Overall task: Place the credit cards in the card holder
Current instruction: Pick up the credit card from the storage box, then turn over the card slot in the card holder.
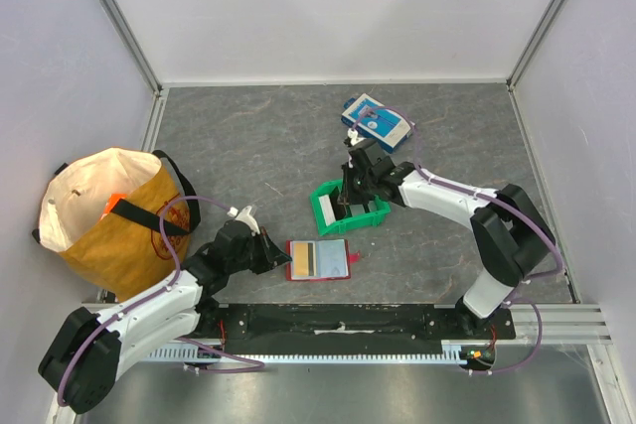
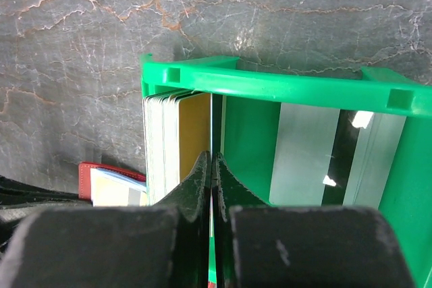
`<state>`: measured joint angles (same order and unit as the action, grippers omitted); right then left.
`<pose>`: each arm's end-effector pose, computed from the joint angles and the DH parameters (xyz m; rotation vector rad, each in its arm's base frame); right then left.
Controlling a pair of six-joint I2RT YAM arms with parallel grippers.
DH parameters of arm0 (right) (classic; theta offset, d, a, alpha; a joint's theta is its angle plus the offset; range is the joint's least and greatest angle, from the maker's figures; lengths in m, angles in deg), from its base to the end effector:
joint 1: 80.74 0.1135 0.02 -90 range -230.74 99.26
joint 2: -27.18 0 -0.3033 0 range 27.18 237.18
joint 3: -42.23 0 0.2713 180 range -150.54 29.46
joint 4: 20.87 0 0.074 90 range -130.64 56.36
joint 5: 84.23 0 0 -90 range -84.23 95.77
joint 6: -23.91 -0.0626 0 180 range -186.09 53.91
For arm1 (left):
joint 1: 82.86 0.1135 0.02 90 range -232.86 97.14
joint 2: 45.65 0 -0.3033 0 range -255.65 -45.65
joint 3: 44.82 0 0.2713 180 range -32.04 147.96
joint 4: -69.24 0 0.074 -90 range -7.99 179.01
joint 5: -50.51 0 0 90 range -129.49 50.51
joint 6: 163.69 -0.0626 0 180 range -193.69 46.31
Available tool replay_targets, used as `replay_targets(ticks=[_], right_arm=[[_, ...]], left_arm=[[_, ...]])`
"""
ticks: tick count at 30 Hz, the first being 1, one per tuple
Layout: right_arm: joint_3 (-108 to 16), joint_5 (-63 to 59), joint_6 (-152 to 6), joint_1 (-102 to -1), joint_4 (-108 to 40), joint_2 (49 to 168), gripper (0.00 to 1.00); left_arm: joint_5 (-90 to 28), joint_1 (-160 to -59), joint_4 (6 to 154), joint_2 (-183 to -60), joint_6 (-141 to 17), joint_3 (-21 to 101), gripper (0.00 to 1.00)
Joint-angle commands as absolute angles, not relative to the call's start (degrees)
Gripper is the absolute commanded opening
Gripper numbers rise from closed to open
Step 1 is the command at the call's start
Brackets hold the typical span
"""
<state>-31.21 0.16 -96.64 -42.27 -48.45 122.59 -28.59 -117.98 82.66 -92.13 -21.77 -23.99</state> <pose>0.3005 0.2466 0.2102 -0.2212 2.5313 0.6329 0.1248 -0.1022 0.1306 -0.2473 2.4354 -0.9711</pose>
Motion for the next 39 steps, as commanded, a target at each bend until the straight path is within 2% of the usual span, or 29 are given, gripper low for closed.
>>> replay_targets(ticks=[1,5,11,20,24,33,39], right_arm=[[-34.1,3.2,-95.3,-41.8,-49.7,124.5,0.0],[-35.4,7.5,-94.4,-41.6,-52.5,124.3,0.0],[-35.9,13.3,-93.4,-41.6,-55.4,116.4,0.0],[-29.9,10.6,-98.8,-39.0,-51.6,104.9,0.0],[-24.1,14.5,-106.6,-32.4,-44.3,100.5,0.0],[-18.1,40.0,-121.4,-9.0,-34.4,104.1,0.0],[-20.4,44.2,-124.3,-5.2,-34.1,110.1,0.0]], left_arm=[[-28.2,-117.8,80.7,-92.2,-24.0,-24.4,0.02],[-28.0,-117.9,80.6,-92.2,-24.0,-24.4,0.02],[-27.0,-117.9,80.0,-92.2,-24.0,-24.1,0.02],[-23.5,-117.9,81.3,-88.1,-21.9,-23.7,0.02],[-22.4,-117.9,84.5,-83.6,-20.3,-23.6,0.02],[-22.3,-117.9,85.6,-79.8,-16.7,-24.0,0.02],[-22.4,-117.9,85.3,-79.7,-15.9,-24.3,0.02]])
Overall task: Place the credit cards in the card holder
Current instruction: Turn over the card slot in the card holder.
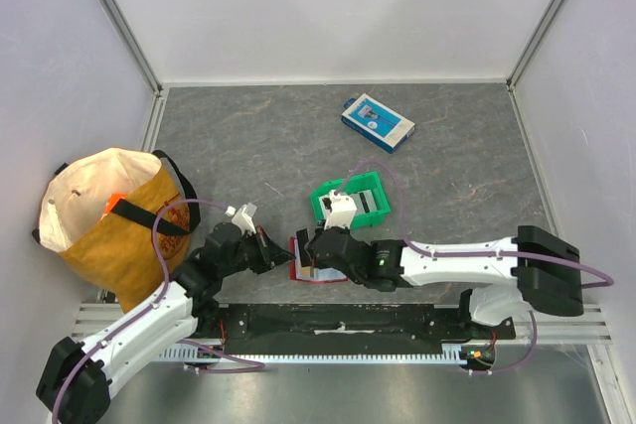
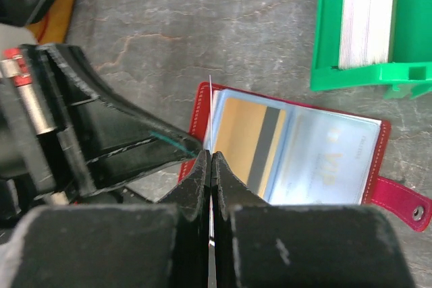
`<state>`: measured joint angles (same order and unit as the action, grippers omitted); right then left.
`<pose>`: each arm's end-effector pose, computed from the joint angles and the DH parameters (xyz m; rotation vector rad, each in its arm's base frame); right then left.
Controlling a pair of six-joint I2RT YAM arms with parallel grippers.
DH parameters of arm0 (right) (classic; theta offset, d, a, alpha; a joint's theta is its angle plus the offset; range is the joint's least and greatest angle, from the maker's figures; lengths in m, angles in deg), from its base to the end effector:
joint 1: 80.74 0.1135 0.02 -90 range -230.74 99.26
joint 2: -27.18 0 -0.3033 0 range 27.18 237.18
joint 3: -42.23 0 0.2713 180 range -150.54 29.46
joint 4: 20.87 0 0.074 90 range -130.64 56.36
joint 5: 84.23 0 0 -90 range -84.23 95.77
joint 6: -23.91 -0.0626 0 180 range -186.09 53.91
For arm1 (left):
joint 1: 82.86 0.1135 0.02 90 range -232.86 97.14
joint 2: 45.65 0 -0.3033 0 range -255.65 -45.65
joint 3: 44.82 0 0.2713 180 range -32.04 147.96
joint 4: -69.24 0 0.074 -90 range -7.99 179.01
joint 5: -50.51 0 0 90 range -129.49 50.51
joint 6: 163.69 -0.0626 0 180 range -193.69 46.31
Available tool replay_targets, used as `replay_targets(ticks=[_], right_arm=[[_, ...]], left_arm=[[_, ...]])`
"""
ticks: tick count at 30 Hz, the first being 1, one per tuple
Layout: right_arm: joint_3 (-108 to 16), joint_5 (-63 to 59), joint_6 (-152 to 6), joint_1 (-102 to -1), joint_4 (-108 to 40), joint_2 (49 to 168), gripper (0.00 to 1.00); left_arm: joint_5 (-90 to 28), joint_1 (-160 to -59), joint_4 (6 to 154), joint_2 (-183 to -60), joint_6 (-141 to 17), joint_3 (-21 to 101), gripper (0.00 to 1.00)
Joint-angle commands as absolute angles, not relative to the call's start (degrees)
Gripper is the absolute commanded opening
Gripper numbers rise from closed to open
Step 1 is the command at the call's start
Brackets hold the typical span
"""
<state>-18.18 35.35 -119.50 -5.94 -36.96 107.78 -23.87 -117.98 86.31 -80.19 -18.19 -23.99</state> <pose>0.1160 0.3090 0.2431 -0.1185 2.2028 0.7441 0.1123 -0.0996 0.1524 -0.2337 2.3282 -1.1675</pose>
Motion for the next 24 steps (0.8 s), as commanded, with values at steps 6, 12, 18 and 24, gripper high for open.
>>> replay_targets(ticks=[6,12,18,24], right_arm=[[-20.3,45.6,-124.7,-5.0,-34.2,111.0,0.0],[-19.5,46.2,-124.9,-4.7,-31.8,109.2,0.0],[-20.1,45.1,-125.2,-4.7,-30.8,111.5,0.0],[-20.9,44.3,-124.9,-4.7,-31.4,113.6,0.0]], left_arm=[[-22.4,-118.0,85.2,-79.0,-15.4,-24.7,0.02],[-22.7,-118.0,85.1,-78.9,-15.2,-24.7,0.02],[-22.7,-118.0,85.0,-78.8,-15.2,-24.7,0.02],[-22.8,-117.9,84.9,-78.9,-15.1,-24.7,0.02]])
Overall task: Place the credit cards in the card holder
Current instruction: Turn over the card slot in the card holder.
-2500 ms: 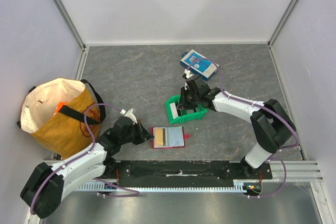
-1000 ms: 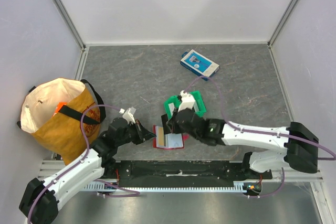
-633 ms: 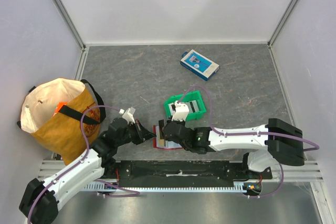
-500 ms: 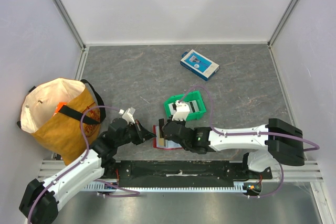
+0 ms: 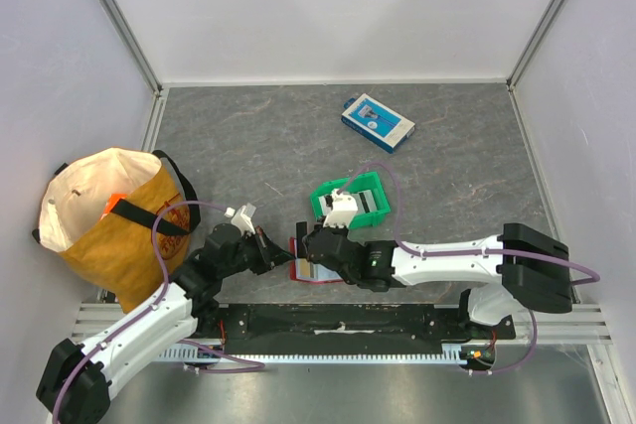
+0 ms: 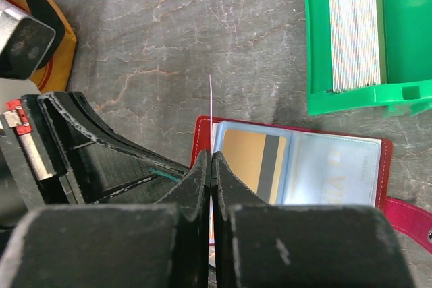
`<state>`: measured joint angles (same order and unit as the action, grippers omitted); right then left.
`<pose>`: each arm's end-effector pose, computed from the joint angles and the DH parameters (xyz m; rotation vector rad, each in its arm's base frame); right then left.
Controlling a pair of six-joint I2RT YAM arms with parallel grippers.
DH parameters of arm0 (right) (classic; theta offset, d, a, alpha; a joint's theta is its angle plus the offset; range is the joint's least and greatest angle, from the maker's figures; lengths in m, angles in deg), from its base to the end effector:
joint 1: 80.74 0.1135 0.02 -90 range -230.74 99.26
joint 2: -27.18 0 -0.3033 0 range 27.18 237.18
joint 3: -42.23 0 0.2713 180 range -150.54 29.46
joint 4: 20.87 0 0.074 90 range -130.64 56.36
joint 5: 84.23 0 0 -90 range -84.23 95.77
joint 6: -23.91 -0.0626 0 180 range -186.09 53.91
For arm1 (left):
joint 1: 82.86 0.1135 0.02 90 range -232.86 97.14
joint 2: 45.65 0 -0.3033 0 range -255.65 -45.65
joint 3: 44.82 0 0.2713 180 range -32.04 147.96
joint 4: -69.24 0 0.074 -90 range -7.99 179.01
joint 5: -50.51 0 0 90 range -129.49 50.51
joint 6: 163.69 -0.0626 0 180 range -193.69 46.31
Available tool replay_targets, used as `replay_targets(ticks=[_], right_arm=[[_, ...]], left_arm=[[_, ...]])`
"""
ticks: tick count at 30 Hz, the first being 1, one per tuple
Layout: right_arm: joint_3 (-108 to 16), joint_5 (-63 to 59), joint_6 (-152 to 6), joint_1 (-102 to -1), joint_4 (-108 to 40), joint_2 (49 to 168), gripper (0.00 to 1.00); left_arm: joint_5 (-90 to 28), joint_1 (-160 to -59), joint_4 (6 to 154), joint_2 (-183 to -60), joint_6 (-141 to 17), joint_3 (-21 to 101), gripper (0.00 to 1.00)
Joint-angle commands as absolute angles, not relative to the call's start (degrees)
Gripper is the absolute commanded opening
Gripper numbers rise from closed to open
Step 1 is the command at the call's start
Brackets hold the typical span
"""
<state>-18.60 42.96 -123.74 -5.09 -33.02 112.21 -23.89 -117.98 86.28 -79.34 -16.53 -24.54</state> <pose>0.1212 0.3209 0.2310 0.0245 2.1397 0.6981 0.1108 -0.0985 0.1508 -0.2666 2.3261 -1.1845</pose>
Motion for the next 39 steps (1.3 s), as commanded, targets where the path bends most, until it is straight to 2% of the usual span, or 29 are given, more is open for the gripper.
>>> replay_targets(ticks=[1,19,39], right_arm=[[-21.0,44.1,-124.9,-4.7,-31.4,113.9,0.0],[-30.0,49.3,-119.9,-2.1,-49.5,118.3,0.0],[-31.5,48.5,-120.1,-2.1,-44.5,116.4,0.0]], left_arm=[[-22.7,-117.9,84.9,-78.9,-15.1,-24.7,0.02],[-23.1,-118.0,84.9,-78.9,-15.7,-24.1,0.02],[-22.5,-118.0,85.0,-78.5,-15.7,-23.7,0.02]])
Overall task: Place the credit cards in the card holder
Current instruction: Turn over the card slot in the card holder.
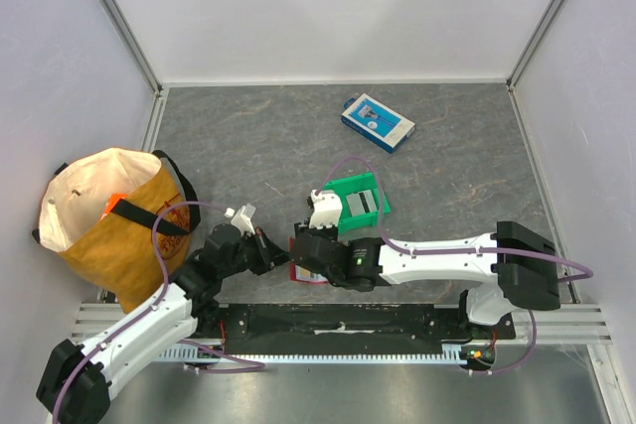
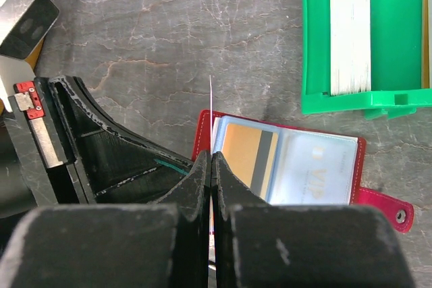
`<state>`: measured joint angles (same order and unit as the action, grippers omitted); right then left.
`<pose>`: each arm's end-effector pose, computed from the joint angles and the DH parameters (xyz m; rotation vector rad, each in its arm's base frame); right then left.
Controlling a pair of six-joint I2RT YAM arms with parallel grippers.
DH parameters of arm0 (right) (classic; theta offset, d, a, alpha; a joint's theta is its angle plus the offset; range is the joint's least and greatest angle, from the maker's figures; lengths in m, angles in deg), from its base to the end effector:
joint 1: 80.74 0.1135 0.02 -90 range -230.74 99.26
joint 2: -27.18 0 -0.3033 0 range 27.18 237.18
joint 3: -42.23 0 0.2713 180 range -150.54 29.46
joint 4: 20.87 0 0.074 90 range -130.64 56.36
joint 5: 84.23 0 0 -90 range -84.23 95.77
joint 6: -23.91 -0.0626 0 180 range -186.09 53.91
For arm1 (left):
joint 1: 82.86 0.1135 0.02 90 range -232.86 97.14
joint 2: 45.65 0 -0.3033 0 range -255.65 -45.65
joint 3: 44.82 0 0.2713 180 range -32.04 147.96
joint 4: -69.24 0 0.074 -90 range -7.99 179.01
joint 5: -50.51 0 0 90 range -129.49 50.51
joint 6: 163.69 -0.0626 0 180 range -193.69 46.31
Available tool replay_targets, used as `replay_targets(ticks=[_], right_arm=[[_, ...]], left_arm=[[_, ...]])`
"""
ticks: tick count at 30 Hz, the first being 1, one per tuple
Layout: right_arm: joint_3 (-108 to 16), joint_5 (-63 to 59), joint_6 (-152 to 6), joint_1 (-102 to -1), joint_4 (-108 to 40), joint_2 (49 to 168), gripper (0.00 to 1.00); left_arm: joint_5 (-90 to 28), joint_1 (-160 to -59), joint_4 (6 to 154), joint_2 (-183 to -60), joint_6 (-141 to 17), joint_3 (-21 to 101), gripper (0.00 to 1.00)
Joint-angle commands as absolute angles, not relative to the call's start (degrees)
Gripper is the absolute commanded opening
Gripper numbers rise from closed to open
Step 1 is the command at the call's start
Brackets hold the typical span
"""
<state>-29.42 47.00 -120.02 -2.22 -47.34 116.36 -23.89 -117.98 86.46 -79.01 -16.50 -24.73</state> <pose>0.1124 0.3460 0.2509 -0.1216 2.1596 0.5058 0.1101 -0.0980 0.1499 -0.2675 2.3269 -1.1843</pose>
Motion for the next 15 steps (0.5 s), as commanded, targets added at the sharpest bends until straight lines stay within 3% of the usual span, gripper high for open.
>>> replay_targets(ticks=[1,15], right_arm=[[-31.5,48.1,-120.1,-2.1,-44.1,116.7,0.0],[-31.5,48.0,-120.0,-2.3,-47.0,119.4,0.0]], left_arm=[[-22.6,-118.0,85.0,-78.5,-15.7,-23.7,0.02],[-23.1,-118.0,85.1,-77.9,-15.5,-23.8,0.02]])
